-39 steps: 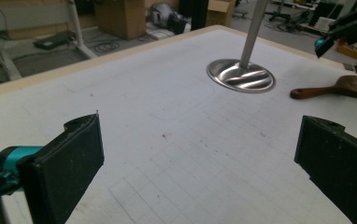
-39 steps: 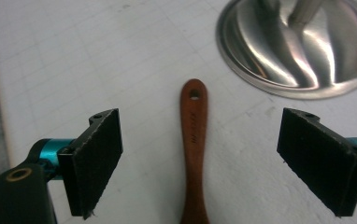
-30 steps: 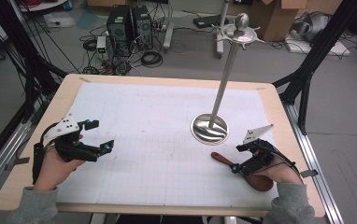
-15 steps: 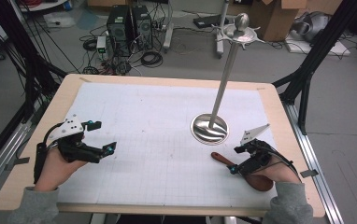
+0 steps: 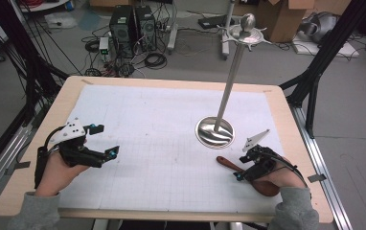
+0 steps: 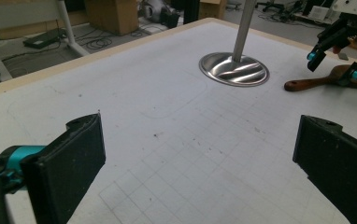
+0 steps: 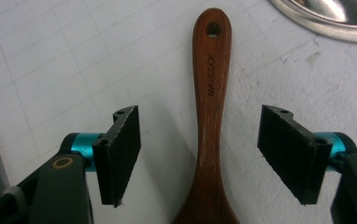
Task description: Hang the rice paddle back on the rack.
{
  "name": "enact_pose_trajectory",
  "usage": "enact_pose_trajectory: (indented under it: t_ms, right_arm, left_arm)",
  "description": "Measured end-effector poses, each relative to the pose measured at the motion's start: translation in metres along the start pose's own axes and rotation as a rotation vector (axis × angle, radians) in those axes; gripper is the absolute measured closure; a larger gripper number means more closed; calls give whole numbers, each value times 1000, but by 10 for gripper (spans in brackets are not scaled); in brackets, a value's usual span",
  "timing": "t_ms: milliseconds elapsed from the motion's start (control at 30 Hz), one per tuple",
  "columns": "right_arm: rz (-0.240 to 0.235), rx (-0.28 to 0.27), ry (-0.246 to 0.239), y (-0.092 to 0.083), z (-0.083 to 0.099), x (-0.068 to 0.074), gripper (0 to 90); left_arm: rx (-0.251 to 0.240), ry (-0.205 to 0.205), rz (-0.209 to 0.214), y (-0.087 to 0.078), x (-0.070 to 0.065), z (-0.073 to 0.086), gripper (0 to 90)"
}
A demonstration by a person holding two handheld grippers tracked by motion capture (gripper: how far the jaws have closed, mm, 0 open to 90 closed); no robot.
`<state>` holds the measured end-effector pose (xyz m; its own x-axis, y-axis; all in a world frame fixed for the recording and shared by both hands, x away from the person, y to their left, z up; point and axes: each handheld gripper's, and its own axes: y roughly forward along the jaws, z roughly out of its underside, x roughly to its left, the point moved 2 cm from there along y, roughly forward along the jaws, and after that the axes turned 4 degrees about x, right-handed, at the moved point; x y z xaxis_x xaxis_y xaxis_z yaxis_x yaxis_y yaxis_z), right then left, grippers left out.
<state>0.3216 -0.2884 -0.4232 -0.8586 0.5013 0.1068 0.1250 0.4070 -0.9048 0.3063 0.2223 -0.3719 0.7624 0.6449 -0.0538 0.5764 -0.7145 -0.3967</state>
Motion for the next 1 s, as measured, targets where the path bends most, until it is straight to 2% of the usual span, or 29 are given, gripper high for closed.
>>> enact_pose_trajectory:
  t_ms: [167,400,467,667,833,1000]
  right_arm:
    - [-14,16,5,2,3,-1,326]
    - [-8,44,19,5,8,-3,387]
    - [-2,55,10,5,9,-3,398]
    - [7,88,19,4,11,0,444]
    - [19,85,16,4,12,0,460]
    - [33,88,16,3,13,0,496]
  left_arm:
    - [3,0,2,1,0,0,28]
    - [3,-2,6,3,0,0,28]
    - [10,-5,2,5,2,2,28]
    - [14,-5,10,9,2,1,28]
    - [14,-2,17,11,2,1,28]
    - [14,-5,7,10,3,1,28]
